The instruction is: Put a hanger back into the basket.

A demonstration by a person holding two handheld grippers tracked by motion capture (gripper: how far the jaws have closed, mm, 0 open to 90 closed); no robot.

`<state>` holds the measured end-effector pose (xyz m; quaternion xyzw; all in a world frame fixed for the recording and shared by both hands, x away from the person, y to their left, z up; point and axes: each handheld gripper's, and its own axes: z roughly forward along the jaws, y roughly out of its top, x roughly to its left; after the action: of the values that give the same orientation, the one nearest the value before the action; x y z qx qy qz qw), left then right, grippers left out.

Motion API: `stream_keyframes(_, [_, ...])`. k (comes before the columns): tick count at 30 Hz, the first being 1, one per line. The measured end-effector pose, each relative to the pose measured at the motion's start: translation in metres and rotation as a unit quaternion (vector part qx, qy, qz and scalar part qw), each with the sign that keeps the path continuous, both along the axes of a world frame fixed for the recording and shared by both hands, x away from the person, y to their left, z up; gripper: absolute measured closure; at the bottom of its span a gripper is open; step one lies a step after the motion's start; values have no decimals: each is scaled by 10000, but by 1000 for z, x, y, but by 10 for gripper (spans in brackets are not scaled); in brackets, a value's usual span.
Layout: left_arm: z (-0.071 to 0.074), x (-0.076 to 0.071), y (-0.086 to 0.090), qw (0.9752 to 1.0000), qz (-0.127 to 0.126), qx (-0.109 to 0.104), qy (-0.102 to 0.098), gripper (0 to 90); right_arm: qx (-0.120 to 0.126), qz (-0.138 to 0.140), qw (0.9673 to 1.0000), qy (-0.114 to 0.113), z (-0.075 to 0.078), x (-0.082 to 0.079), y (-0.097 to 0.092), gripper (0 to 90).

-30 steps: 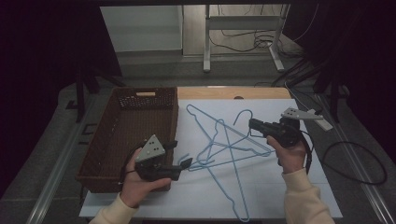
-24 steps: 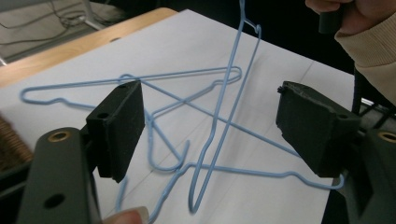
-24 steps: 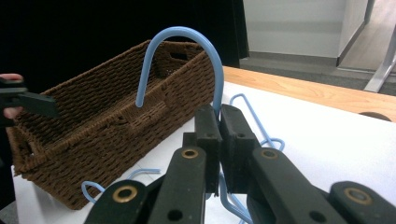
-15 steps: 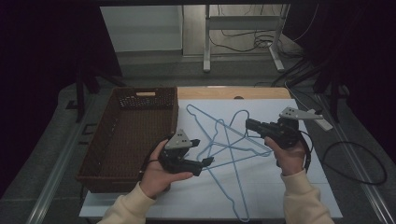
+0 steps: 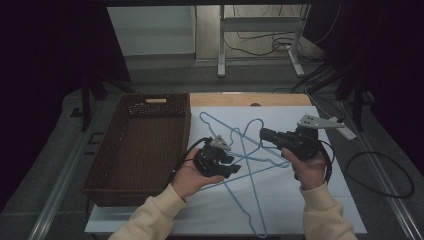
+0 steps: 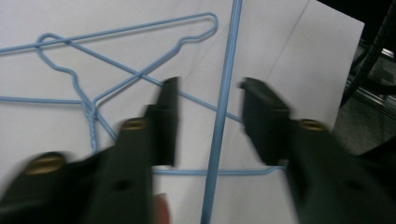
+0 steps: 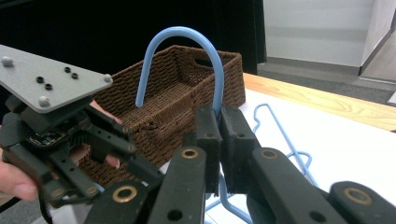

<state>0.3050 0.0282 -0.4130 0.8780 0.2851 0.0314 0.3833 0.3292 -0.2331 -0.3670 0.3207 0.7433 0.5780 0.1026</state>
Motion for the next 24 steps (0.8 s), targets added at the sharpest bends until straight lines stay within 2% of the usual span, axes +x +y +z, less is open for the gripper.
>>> stream_keyframes(3, [1,0,0,10000,-45,-10,-30,826,25,8,10000,2,0,0,-1,873])
stream_keyframes(7, [3,-4,0,9998,-205,-21,-59,858,50,18,10000,11,0,0,-1,872])
stream_keyframes(10, [6,-8,-1,9995,-195,82,-215,866,77,26,10000,11,-1,0,-1,871])
stream_keyframes(15, [12,-12,6,9989,-89,-146,-435,868,228,37,9997,-95,0,0,-3,853])
stream_keyframes(17, [15,-13,8,9986,-52,-174,-500,869,322,12,9989,-352,0,-1,-2,694])
stream_keyframes(20, [20,-14,13,9980,27,-296,-557,869,355,-19,9980,-518,-1,-3,-1,630])
stream_keyframes(21, [22,-14,15,9979,43,-318,-562,869,351,-41,9978,-567,-1,-4,-2,572])
stream_keyframes(24, [27,-14,25,9974,136,-389,-589,869,303,-169,9973,-650,-4,-7,-4,471])
